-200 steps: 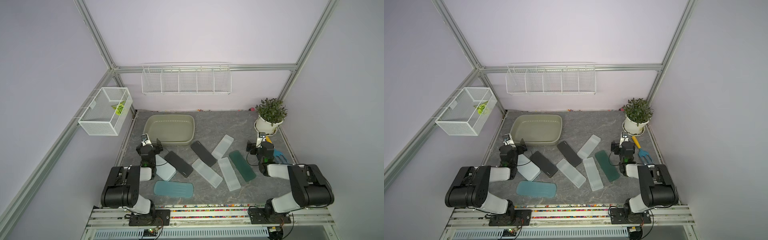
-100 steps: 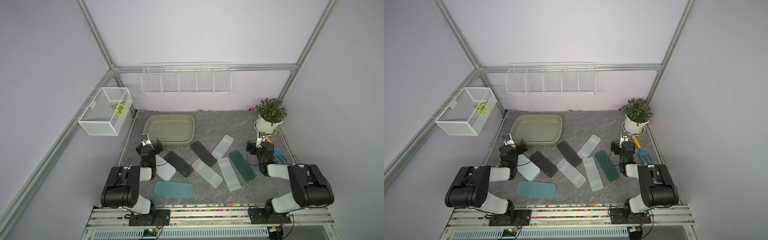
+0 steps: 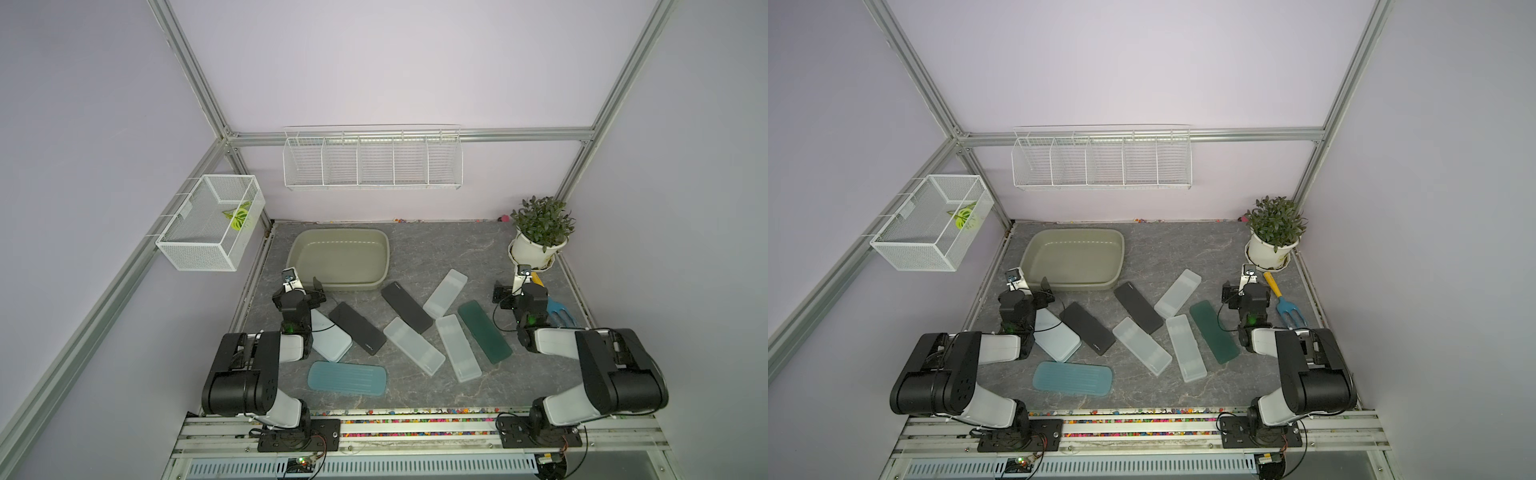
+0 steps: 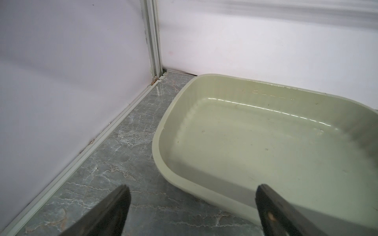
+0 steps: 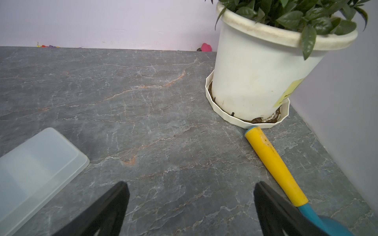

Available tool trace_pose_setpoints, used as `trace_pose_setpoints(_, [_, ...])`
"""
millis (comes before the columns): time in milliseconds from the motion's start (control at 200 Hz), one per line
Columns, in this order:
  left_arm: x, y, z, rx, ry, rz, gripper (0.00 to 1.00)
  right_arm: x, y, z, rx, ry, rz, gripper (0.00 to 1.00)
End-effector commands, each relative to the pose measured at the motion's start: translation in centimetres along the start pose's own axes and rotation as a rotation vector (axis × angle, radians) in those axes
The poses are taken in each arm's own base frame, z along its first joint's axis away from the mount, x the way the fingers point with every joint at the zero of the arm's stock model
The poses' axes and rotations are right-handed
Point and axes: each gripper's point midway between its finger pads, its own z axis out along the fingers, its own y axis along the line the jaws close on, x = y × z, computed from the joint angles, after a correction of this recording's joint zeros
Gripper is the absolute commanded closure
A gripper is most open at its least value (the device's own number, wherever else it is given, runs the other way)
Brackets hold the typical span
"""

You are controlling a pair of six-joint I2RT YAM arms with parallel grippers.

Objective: Put the pencil case into the storage box
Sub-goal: Move the storage box to the center of the board.

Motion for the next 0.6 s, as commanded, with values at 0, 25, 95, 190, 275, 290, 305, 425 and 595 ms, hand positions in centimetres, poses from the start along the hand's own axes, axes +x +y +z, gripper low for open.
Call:
trace_pose_setpoints(0, [-0.5, 0.0, 0.0, 0.007, -0.013, -0.004, 0.00, 0.3, -0.1, 0.0, 0.002, -0.002, -0.003, 0.01])
trace_pose_setpoints(25, [-0.5, 0.0, 0.0, 0.007, -0.012, -0.003, 0.00, 0.3, -0.1, 0.0, 0.002, -0.001, -0.003, 0.01])
trace_pose_setpoints(95, [-0.5, -0.1, 0.0, 0.010, -0.013, -0.004, 0.00, 0.3, 0.0, 0.0, 0.001, -0.002, -0.001, 0.01])
trace_pose_setpoints(190, [-0.5, -0.1, 0.0, 0.010, -0.011, -0.004, 0.00, 0.4, 0.0, 0.0, 0.002, 0.003, -0.002, 0.01])
trace_pose_setpoints(275, [-0.5, -0.1, 0.0, 0.009, -0.012, -0.003, 0.00, -0.3, -1.1, -0.2, 0.060, -0.016, 0.022, 0.01])
trace_pose_setpoints(290, [-0.5, -0.1, 0.0, 0.009, -0.012, -0.004, 0.00, -0.7, -1.3, -0.2, 0.075, -0.023, 0.027, 0.01])
trace_pose_setpoints(305, [-0.6, -0.1, 0.0, 0.012, -0.015, -0.003, 0.00, -0.9, -1.5, -0.2, 0.083, -0.015, 0.026, 0.01])
trace_pose_setpoints(425, [-4.3, -4.2, -1.3, 0.233, 0.021, 0.105, 0.09, -5.3, 1.2, -1.3, -0.050, 0.083, -0.069, 0.02])
trace_pose_setpoints(595, [-7.4, -5.4, -2.7, 0.232, 0.321, -0.163, 0.29, -12.2, 8.4, -3.5, -0.164, 0.060, -0.186, 0.26])
